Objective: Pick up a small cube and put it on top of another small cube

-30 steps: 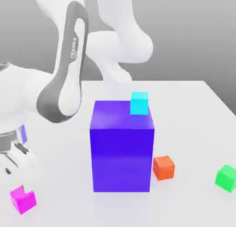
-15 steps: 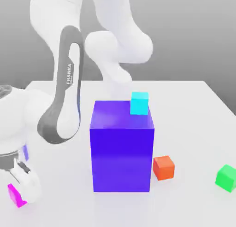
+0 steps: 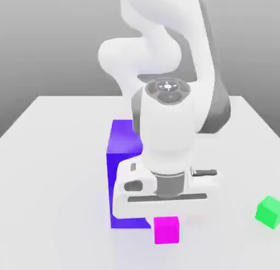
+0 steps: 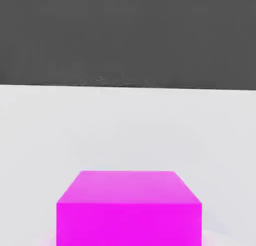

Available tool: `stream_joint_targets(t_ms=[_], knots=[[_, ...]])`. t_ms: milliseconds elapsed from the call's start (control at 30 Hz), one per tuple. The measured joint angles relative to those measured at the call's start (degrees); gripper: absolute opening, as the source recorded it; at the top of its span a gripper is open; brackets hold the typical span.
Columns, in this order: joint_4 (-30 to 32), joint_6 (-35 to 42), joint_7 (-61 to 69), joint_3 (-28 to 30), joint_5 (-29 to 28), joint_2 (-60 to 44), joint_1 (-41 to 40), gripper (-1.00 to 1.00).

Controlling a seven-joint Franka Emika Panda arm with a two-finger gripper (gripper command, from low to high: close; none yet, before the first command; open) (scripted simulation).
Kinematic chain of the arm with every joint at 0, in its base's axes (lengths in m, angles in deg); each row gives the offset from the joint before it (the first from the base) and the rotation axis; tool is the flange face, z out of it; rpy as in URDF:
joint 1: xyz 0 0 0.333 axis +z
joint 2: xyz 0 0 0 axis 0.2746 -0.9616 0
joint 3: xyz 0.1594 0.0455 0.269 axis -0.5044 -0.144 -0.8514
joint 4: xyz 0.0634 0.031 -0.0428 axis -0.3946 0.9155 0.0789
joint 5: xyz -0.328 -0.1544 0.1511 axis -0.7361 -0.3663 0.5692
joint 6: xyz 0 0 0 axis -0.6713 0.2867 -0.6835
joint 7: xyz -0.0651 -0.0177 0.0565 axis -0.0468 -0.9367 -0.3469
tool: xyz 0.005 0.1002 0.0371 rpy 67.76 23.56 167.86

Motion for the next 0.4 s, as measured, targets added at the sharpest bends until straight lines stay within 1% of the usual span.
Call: stream_joint_targets(t_ms=[167, 233, 267, 300, 400], knots=[[1.2, 0.3, 1.3, -8.2, -4.0, 1.7, 8.4, -1.00], [-0.1, -1.8, 0.0, -10.0, -8.4, -1.8, 12.9, -1.00], [-0.8, -3.5, -1.2, -9.8, -11.0, -4.5, 15.2, -1.00], [-1.2, -5.0, -2.1, -9.2, -12.7, -6.5, 16.7, 1.00], [-1.2, -5.0, -2.1, -9.2, -12.7, -6.5, 16.7, 1.00]])
